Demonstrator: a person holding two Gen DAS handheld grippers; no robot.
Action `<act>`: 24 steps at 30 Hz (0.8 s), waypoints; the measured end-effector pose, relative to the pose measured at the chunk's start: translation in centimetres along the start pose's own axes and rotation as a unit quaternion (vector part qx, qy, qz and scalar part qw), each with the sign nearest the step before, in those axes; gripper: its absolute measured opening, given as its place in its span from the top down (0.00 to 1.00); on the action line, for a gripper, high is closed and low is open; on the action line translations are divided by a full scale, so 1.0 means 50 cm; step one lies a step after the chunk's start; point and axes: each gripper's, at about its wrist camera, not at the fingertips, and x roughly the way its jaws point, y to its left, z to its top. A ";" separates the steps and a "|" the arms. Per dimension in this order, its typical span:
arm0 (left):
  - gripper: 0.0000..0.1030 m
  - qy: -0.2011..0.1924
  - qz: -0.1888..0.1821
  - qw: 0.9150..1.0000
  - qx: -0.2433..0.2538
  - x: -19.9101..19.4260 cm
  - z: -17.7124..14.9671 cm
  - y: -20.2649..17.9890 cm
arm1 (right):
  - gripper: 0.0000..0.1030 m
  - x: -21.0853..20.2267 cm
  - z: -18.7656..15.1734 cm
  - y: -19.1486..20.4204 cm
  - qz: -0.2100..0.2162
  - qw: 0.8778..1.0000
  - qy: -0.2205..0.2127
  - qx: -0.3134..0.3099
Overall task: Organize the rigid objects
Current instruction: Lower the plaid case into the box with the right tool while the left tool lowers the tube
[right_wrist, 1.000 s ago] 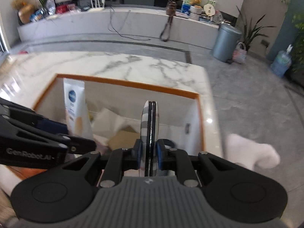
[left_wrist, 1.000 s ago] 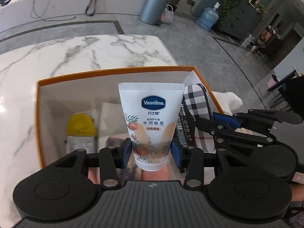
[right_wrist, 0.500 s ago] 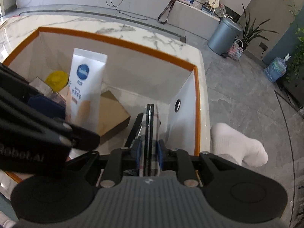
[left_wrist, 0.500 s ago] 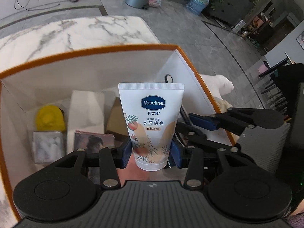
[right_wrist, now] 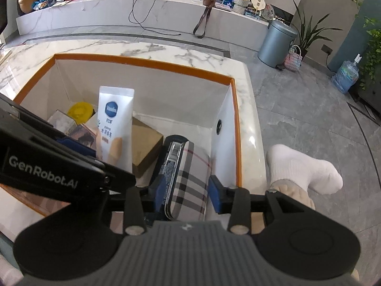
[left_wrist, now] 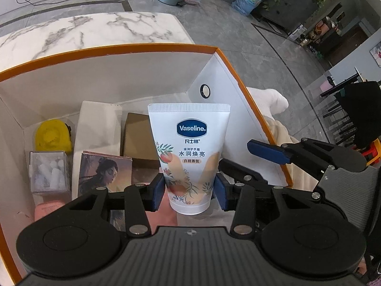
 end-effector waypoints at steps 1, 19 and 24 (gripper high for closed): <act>0.51 0.001 -0.001 1.000 -0.002 0.001 -0.001 0.001 | 0.51 0.000 -0.003 -0.003 0.002 1.000 0.000 0.005; 0.39 -0.036 0.026 0.999 0.012 -0.052 -0.017 -0.012 | 0.37 -0.052 -0.013 0.009 0.002 0.999 -0.037 0.008; 0.39 -0.081 0.056 0.994 0.047 -0.101 -0.038 -0.020 | 0.33 -0.070 -0.015 0.028 0.011 0.999 -0.045 0.006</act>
